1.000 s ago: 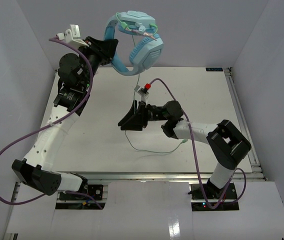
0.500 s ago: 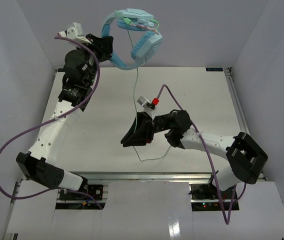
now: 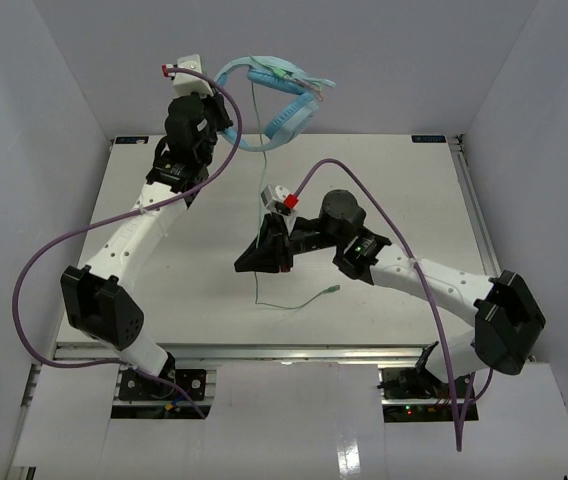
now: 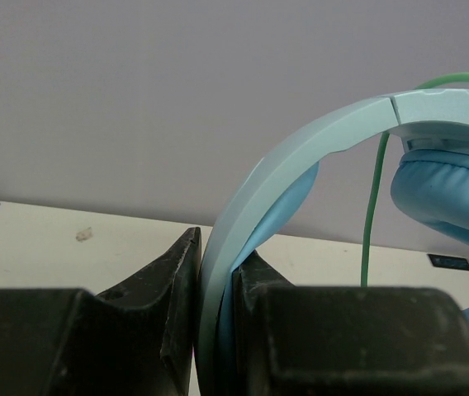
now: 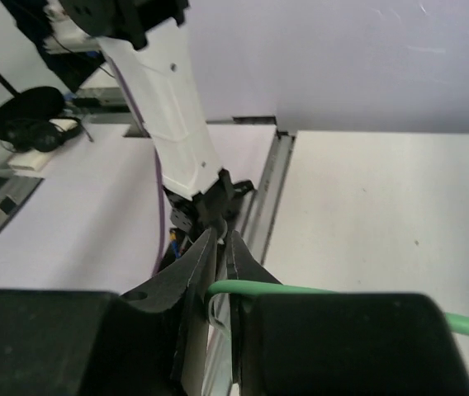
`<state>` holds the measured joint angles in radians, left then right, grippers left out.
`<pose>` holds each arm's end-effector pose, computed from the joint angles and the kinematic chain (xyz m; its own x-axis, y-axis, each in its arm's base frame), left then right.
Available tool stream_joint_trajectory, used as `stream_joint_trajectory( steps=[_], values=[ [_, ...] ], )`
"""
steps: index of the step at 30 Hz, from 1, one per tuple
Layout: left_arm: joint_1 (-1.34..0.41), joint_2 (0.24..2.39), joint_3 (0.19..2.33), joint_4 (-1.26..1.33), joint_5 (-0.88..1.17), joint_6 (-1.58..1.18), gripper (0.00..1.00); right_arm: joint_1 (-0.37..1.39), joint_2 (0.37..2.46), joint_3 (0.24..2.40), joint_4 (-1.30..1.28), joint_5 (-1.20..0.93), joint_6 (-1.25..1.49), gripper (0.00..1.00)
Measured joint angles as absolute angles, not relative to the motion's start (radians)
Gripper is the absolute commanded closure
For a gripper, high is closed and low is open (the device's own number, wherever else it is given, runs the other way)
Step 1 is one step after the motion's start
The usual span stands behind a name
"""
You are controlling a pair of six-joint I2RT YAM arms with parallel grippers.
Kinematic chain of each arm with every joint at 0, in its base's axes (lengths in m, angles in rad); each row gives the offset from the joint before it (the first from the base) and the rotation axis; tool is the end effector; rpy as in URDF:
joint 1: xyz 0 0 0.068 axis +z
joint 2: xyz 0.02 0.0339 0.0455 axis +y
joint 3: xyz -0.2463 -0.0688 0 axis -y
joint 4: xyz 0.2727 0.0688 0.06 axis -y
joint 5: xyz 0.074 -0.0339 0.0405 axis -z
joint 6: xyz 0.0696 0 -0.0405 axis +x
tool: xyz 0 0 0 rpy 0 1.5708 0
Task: Wrap the headphones
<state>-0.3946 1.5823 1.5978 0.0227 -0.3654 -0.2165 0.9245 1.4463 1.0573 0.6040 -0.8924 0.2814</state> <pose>0.4097 -0.1437 0.4293 0.0281 -0.2290 -0.9730 0.0363 0.9730 -0.2280 0.1853 0.3356 0.3351 -0.1429 0.0999 -0.9847 -0.9570 -0.2676 0.1117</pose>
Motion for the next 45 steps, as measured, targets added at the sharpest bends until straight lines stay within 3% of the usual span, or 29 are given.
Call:
stream_joint_trajectory(
  steps=[11,20,33,45],
  values=[
    [-0.381,1.617,1.583,0.001,-0.406,-0.125,1.00,0.923,1.349,1.193,-0.005,-0.538,-0.235,0.90],
    [-0.380,1.739,1.578,-0.125,-0.327,-0.126,1.00,0.956,1.304,1.289,-0.245,-0.124,-0.623,0.91],
    [-0.381,1.748,1.406,-0.209,-0.239,-0.131,1.00,0.965,1.296,1.293,-0.150,0.364,-1.097,0.92],
    [-0.381,1.656,1.281,-0.215,0.019,-0.086,1.00,0.961,1.384,1.291,0.123,0.502,-1.329,0.91]
  ],
)
